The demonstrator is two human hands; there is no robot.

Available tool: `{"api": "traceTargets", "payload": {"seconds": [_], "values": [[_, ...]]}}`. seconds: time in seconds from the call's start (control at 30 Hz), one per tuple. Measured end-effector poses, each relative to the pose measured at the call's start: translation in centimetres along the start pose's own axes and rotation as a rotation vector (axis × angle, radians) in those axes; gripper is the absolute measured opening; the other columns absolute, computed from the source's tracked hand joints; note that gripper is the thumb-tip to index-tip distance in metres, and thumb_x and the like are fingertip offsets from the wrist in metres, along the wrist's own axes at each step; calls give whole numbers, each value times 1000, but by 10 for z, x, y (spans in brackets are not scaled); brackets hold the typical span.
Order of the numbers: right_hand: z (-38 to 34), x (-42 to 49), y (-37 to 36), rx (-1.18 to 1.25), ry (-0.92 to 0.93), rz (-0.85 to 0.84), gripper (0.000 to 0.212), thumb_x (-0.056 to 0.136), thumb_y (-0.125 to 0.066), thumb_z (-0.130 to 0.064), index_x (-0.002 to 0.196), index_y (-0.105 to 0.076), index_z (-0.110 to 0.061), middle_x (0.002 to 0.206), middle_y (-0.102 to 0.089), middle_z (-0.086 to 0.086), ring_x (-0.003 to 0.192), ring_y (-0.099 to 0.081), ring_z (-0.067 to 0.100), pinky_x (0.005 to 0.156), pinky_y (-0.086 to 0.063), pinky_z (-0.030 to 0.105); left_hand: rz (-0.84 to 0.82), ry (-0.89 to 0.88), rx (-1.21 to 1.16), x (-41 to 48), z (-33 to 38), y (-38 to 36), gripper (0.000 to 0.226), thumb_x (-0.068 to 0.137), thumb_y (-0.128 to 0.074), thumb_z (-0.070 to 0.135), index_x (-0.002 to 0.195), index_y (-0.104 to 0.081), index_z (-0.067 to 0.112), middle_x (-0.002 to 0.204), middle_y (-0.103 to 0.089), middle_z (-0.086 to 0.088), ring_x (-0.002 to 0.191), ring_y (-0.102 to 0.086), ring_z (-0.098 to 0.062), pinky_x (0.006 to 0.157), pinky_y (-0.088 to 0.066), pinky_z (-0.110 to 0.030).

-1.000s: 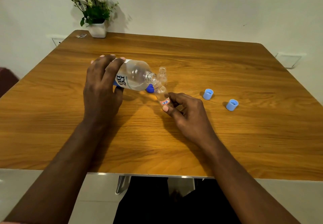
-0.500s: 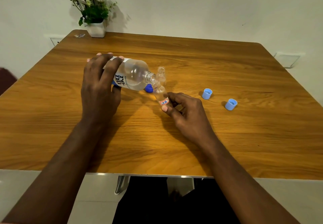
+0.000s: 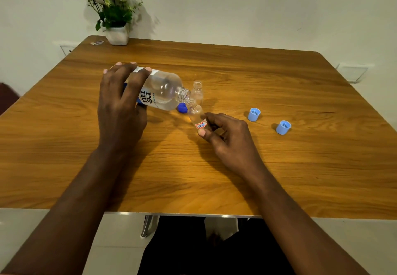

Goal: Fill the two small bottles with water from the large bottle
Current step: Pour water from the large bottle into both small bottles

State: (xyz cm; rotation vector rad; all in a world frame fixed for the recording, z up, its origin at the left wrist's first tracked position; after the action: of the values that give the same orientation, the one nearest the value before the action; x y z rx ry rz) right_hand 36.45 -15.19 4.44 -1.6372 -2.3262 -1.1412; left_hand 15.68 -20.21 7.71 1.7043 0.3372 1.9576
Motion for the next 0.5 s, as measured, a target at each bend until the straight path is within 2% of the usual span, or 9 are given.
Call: {"api": "traceTargets", "payload": {"seconds": [0.5], "values": [[0,0,0,3,-4,-6,24,83,-68,-21,105,-70,-14,85,-66,-10,76,-60,6,71,-48,29,6,4,7,2,2,2,58,76,-63,-17,129,-50,6,128,-54,-25,126,-46,-42,105,-36,-56]]}}
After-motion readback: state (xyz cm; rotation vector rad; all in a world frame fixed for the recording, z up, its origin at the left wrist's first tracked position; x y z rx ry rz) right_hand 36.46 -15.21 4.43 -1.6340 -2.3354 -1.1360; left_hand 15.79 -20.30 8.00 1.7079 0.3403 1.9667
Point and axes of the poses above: each hand's wrist, its own x-axis towards the middle knuckle, its own y-axis out of the back of the hand, z = x × y, the point moved 6 cm from there along x, towards the middle knuckle
